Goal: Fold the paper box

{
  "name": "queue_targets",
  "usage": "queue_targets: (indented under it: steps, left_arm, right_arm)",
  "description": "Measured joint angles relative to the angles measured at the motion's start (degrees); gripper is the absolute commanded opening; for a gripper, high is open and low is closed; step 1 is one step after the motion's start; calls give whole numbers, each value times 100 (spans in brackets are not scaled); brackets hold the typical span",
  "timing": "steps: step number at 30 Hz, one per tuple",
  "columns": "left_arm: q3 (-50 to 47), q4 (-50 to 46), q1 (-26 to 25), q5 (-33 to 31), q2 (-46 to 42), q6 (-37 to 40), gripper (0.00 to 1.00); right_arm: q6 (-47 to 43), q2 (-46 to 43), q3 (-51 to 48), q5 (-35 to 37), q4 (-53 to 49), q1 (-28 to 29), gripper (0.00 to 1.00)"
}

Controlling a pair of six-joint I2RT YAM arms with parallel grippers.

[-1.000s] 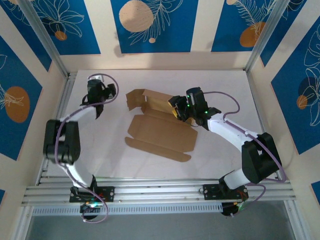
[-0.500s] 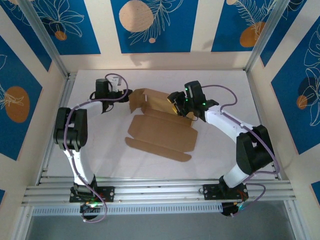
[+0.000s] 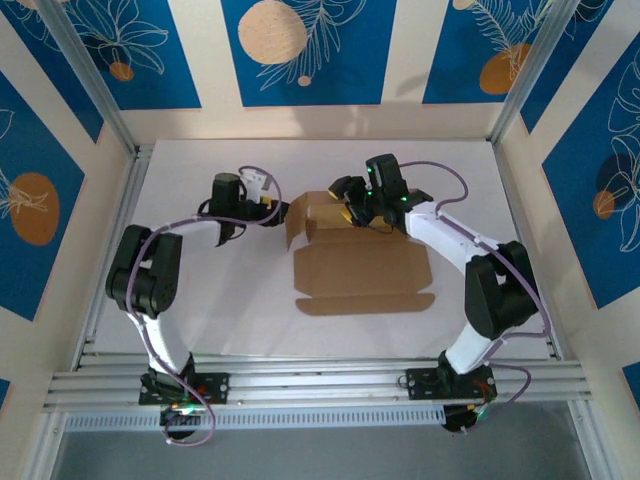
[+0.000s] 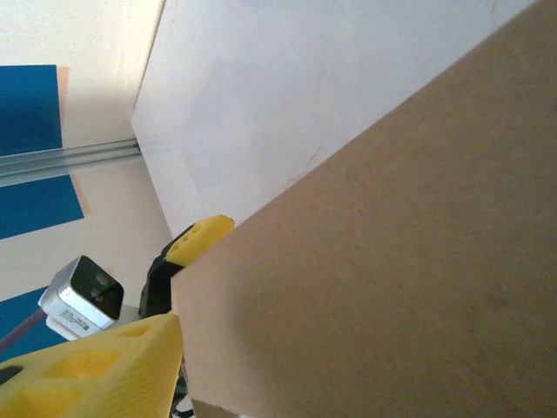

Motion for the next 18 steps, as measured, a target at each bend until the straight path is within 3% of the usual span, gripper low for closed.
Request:
queue_targets:
  steps: [3, 8, 11, 18]
  left_arm:
    - [-107, 107, -129, -116, -81, 46, 76]
    - [-339, 286, -304, -234, -238, 87, 76]
    - [-616, 533, -402, -334, -404, 66, 77]
    - [-1421, 1165, -763, -684, -890, -79, 79]
  right_arm:
    - [26, 160, 0, -63, 94, -2, 55]
    - [103, 212, -57, -101, 435, -22, 32]
    - [181, 190, -197, -111, 789, -24, 23]
    - [328, 63, -553, -116, 1405, -35, 14]
